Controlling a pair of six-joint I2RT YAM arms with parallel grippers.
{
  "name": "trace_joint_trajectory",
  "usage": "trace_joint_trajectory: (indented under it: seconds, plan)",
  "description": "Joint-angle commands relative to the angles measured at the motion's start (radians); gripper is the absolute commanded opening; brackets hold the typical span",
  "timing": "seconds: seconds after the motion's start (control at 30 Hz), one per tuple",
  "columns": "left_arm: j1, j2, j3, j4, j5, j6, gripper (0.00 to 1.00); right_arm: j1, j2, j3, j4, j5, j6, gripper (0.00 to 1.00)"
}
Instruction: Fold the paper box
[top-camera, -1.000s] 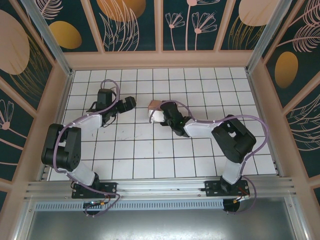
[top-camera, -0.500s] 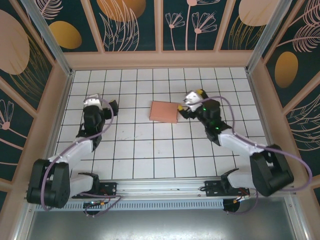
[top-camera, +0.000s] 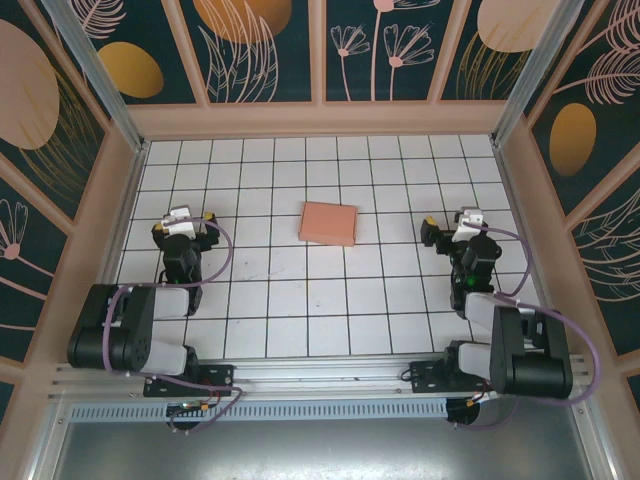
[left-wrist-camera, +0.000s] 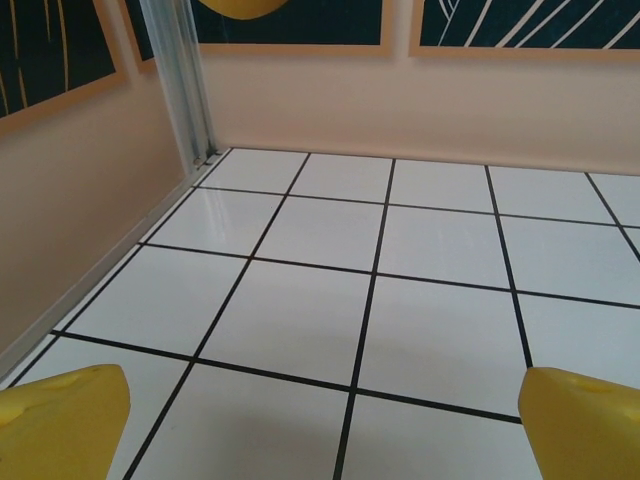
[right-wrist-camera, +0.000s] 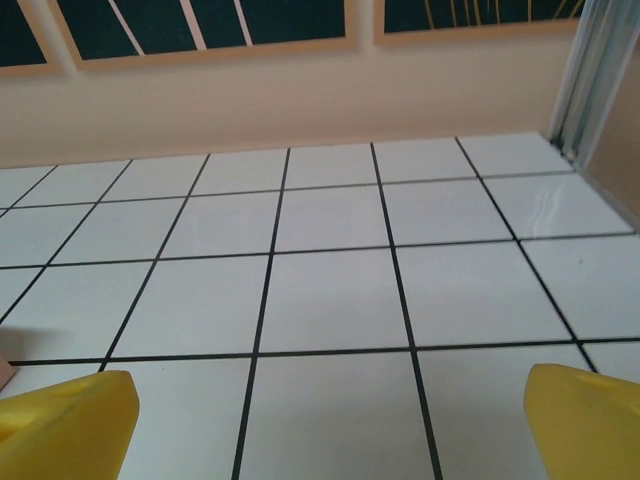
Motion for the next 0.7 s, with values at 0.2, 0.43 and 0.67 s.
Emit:
trace_joint_trajectory:
  seconds: [0.2,0.43,0.67]
  plan:
    - [0.027,0.06,-0.025,0.181,0.011,-0.041,0.99,-0.005,0.269,0.014,0.306,-0.054,0.05,0.99]
    - [0.026,0.059,-0.031,0.191,-0.009,-0.048,0.99,-0.001,0.265,0.02,0.288,-0.039,0.052,0.99]
    - [0.026,0.063,-0.025,0.184,-0.009,-0.048,0.99,0.001,0.266,0.02,0.292,-0.038,0.051,0.99]
